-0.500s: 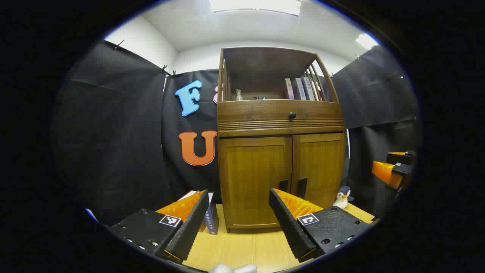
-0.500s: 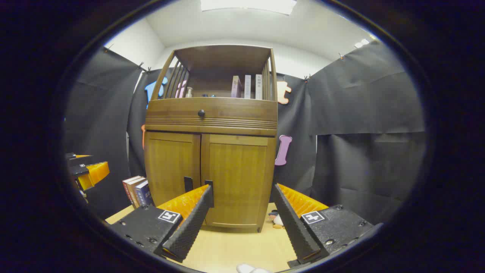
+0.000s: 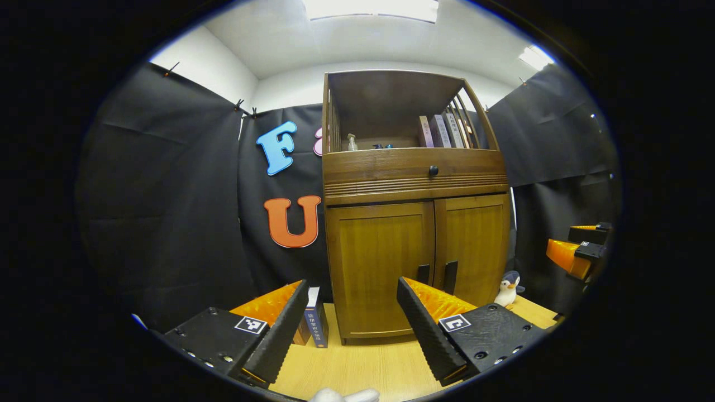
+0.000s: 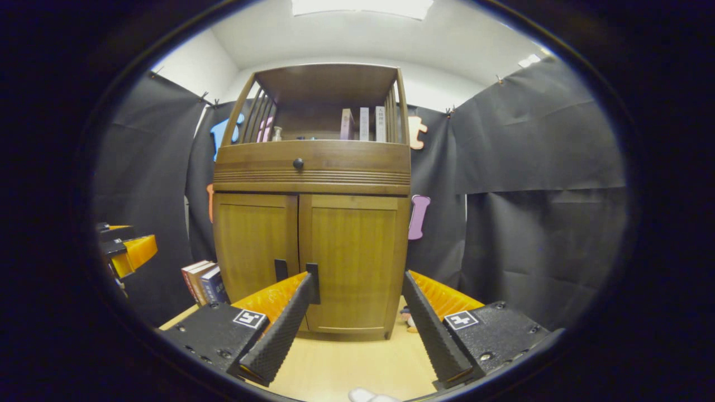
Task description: Open the right door of the double-door shoe cabinet with the right hand, and open the left door with the left hand.
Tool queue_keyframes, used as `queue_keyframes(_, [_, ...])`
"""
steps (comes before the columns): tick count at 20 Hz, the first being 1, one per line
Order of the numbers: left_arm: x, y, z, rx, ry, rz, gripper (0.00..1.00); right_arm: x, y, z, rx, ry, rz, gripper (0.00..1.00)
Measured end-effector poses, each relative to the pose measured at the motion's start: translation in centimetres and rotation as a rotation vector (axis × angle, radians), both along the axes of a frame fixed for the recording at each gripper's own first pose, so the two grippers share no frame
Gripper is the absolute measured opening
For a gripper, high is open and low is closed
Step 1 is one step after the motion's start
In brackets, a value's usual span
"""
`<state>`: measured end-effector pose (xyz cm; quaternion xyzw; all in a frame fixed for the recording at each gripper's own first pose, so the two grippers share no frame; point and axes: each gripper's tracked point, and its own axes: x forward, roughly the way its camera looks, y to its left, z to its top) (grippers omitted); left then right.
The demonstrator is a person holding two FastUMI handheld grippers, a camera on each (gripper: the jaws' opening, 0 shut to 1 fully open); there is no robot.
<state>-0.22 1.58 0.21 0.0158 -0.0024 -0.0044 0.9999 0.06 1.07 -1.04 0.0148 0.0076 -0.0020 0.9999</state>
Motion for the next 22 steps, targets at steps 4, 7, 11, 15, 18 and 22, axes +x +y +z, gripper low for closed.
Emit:
queue_keyframes(4, [-0.6, 0.2, 0.1, -0.009, 0.0, -0.013, 0.96, -0.1, 0.4, -0.5, -0.005, 0.005, -0.004, 1.0])
queue_keyframes(7, [-1.2, 0.2, 0.1, -0.018, 0.001, -0.037, 0.96, 0.7, 0.4, -1.1, -0.01, -0.004, -0.019, 1.0])
queue_keyframes(11, [-1.8, 0.4, 0.1, -0.014, 0.007, -0.034, 0.96, 3.7, 1.3, -2.1, -0.016, 0.001, -0.01, 1.0])
queue_keyframes(15, [-1.9, 0.3, 0.0, -0.025, 0.025, -0.033, 0.96, 8.3, 3.1, -3.5, -0.022, 0.018, 0.03, 1.0])
queue_keyframes(18, [-1.8, -0.3, -0.2, -0.036, 0.054, -0.052, 0.96, 13.3, 5.1, -4.8, -0.009, 0.035, 0.06, 1.0])
queue_keyframes(22, [-1.4, 1.5, 0.1, -0.001, 0.062, 0.049, 0.96, 19.1, 7.4, -7.6, -0.001, 0.093, 0.111, 1.0])
